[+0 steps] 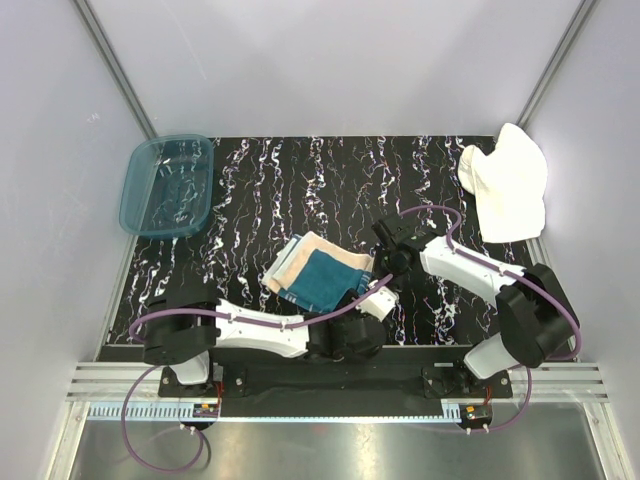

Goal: Roll the towels
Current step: Roll the towel

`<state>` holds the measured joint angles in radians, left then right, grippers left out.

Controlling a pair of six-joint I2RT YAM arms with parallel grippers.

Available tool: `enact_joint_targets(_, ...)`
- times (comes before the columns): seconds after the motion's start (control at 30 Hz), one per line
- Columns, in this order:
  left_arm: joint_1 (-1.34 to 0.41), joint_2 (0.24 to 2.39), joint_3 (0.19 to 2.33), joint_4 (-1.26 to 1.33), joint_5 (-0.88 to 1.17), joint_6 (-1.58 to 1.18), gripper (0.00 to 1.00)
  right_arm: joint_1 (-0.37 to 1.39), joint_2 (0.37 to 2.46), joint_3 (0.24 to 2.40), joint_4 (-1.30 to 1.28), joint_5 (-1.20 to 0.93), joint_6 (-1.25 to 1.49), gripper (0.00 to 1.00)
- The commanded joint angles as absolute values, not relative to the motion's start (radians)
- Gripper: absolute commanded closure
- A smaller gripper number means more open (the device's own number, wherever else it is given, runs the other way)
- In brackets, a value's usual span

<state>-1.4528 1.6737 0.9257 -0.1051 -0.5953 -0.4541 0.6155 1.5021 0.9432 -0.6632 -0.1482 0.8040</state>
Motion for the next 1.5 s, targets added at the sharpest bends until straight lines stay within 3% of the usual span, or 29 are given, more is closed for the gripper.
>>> enact_joint_targets(0.0,-1.451,1.680,0.896,-0.058,-0.634,-0.509,0.25,0.626,1.457,0.983,-0.696,-0.137,0.795,0.78)
enact_joint_targets(0.23,-1.450,1.674,0.850,-0.038,-0.618,-0.535,0.34,0.626,1.471,0.997,-0.698,-0.146,0.798,0.78)
enact_joint_targets(0.43,-1.437,1.660,0.838,-0.022,-0.604,-0.537,0.62,0.626,1.470,1.003,-0.706,-0.152,0.793,0.77)
enact_joint_targets(0.6,-1.410,1.629,0.824,-0.012,-0.548,-0.526,0.74,0.624,1.474,0.996,-0.704,-0.150,0.788,0.74)
enact_joint_targets(0.63,-1.405,1.623,0.824,-0.011,-0.531,-0.526,0.75,0.626,1.477,0.996,-0.704,-0.147,0.788,0.72)
enact_joint_targets(0.73,-1.384,1.585,0.805,-0.003,-0.493,-0.529,0.76,0.624,1.483,1.006,-0.715,-0.117,0.781,0.54)
enact_joint_targets(0.77,-1.370,1.574,0.801,-0.003,-0.479,-0.532,0.76,0.623,1.486,1.021,-0.732,-0.106,0.778,0.41)
enact_joint_targets(0.83,-1.344,1.540,0.778,0.018,-0.437,-0.537,0.76,0.615,1.494,1.043,-0.755,-0.068,0.758,0.31)
enact_joint_targets(0.87,-1.335,1.528,0.769,0.026,-0.420,-0.538,0.76,0.612,1.496,1.070,-0.782,-0.055,0.750,0.22)
enact_joint_targets(1.0,-1.283,1.482,0.738,0.052,-0.327,-0.546,0.76,0.575,1.488,1.146,-0.860,0.023,0.712,0.06)
enact_joint_targets(1.23,-1.190,1.405,0.698,0.109,-0.139,-0.587,0.77,0.502,1.379,1.220,-0.937,0.166,0.703,0.02)
enact_joint_targets(1.47,-1.063,1.356,0.647,0.210,0.089,-0.660,0.77,0.502,1.223,1.076,-0.729,0.003,0.692,0.03)
